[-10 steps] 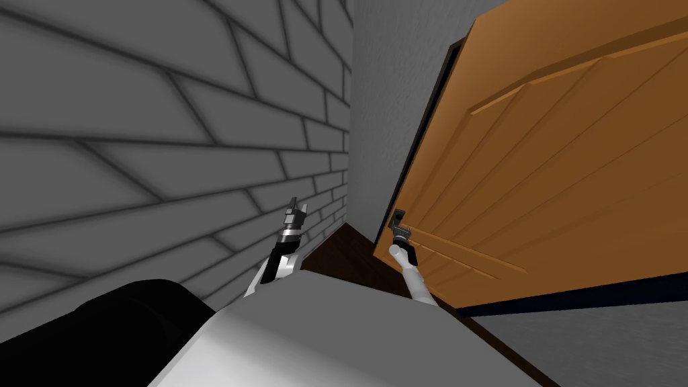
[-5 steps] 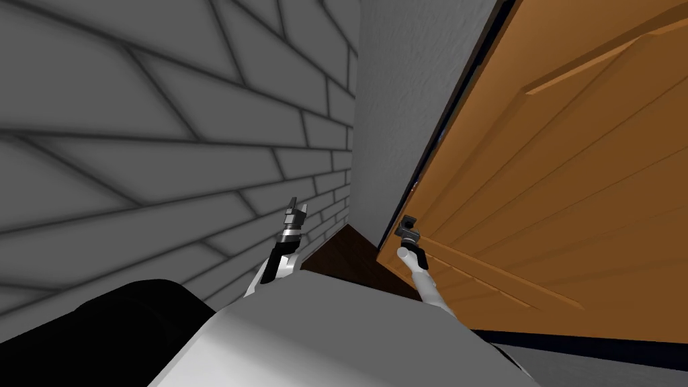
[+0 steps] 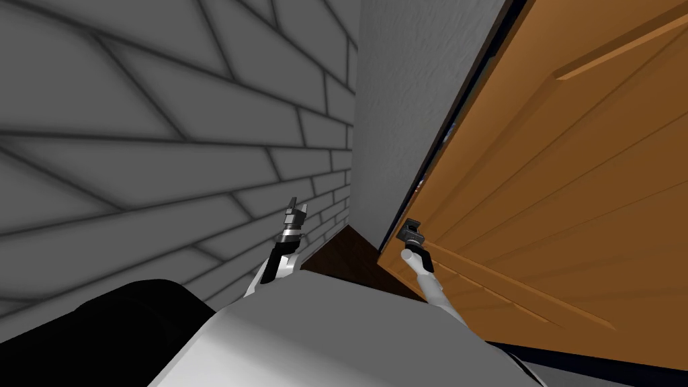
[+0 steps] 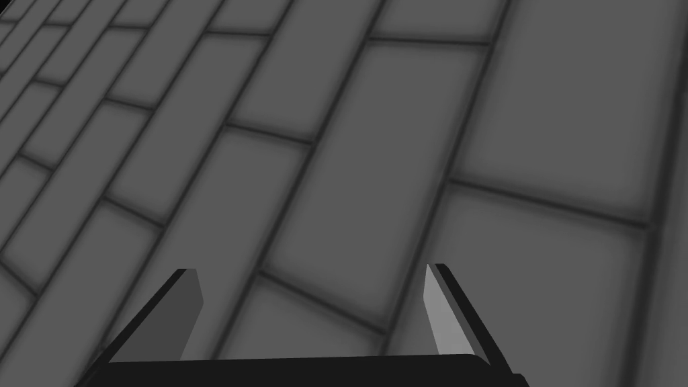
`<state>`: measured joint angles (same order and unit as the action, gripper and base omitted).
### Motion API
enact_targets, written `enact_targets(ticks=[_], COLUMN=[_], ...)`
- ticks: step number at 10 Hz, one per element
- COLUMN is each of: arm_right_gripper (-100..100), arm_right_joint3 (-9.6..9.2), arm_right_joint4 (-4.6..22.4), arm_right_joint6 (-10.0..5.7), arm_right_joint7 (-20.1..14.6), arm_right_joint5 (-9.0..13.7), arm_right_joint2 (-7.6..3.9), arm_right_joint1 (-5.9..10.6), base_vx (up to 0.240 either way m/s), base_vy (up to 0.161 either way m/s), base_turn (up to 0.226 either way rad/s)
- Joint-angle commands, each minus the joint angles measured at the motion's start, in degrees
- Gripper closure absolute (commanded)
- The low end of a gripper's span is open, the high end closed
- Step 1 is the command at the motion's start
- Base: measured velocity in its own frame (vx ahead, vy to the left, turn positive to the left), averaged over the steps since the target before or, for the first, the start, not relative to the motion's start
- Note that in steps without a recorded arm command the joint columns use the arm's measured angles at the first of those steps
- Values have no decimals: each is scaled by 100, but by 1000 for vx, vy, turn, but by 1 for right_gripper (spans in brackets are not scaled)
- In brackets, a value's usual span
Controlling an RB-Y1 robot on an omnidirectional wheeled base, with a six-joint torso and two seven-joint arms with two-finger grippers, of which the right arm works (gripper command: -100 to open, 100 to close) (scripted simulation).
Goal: Pull the door open
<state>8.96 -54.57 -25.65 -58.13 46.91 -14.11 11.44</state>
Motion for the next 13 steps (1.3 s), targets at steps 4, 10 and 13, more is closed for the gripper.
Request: enact_targets(ticks=[4, 10, 13], arm_right_gripper=[100, 100, 100], arm_right_joint3=[-14, -428, -642], arm_right_joint4=[-1, -181, -278], arm_right_joint6=[11, 101, 143], arm_right_joint7=[3, -446, -675], arm_right_joint5=[-2, -34, -50], arm_right_joint2=[18, -268, -408], arm_right_joint1=[0, -166, -246], base_vx=[-7, -229, -267], base_vy=[1, -42, -33], base_turn=[5, 145, 136])
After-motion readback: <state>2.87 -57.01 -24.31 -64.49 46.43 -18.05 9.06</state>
